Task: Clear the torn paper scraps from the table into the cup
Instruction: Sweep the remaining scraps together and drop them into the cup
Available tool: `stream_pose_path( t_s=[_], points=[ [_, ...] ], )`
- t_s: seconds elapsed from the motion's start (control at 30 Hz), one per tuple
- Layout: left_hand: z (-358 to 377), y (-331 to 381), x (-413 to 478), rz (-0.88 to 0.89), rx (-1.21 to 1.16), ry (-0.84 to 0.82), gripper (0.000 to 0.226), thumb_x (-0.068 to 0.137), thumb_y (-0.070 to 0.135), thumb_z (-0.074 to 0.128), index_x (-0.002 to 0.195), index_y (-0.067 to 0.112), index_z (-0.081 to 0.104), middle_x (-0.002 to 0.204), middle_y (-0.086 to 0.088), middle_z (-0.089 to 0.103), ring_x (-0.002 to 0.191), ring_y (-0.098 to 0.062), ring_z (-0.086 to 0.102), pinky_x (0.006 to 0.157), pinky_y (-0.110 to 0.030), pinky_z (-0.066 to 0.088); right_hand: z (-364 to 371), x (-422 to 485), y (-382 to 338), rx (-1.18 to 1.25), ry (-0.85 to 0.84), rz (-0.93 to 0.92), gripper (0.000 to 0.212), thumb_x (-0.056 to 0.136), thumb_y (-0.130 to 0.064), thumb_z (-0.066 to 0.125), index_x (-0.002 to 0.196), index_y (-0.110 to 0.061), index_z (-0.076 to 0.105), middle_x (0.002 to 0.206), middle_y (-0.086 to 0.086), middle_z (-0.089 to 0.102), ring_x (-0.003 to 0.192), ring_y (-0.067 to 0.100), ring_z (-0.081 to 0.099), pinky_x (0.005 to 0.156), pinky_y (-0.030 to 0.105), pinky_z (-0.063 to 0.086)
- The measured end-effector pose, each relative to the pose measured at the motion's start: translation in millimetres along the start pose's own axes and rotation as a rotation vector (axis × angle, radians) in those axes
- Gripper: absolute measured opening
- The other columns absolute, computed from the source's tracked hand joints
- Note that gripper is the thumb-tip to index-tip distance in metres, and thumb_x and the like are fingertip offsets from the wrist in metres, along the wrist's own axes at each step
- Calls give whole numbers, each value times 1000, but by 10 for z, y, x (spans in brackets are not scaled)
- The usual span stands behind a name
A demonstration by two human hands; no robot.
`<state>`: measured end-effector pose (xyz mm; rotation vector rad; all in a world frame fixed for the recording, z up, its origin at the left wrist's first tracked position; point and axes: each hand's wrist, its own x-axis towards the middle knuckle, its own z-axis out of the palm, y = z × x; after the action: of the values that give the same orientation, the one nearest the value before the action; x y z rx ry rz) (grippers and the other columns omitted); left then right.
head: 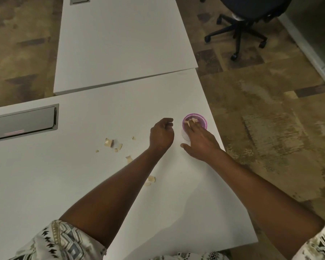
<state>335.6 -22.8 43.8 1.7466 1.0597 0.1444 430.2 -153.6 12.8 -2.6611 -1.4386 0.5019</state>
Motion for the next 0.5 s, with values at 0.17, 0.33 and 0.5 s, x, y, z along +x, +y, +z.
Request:
stream_pose_path(
  t_s=[0.17, 0.33, 0.5],
  points=[
    [-87, -188, -98, -46, 9, 0, 38, 92, 12, 45, 126, 19, 63, 119, -2, 69, 106, -24, 67, 93, -44, 56, 3, 125, -5, -53, -38, 8, 76, 87, -55, 58, 144, -9, 37, 152, 7, 39, 141, 27, 34, 110, 40, 36],
    [-171, -361, -178, -86, 28, 7, 37, 91, 16, 47, 125, 22, 63, 119, 0, 70, 104, -25, 68, 96, -42, 55, -16, 239, -25, -33, -104, 45, 75, 87, -58, 57, 143, -10, 40, 148, 6, 45, 137, 26, 39, 106, 42, 43],
    [-272, -552, -240, -92, 83, 36, 36, 91, 18, 51, 124, 23, 64, 120, 1, 71, 108, -12, 64, 97, -28, 49, -40, 293, -9, -45, -164, 66, 71, 89, -56, 56, 141, -10, 42, 143, 5, 51, 132, 25, 47, 105, 41, 44]
  ],
)
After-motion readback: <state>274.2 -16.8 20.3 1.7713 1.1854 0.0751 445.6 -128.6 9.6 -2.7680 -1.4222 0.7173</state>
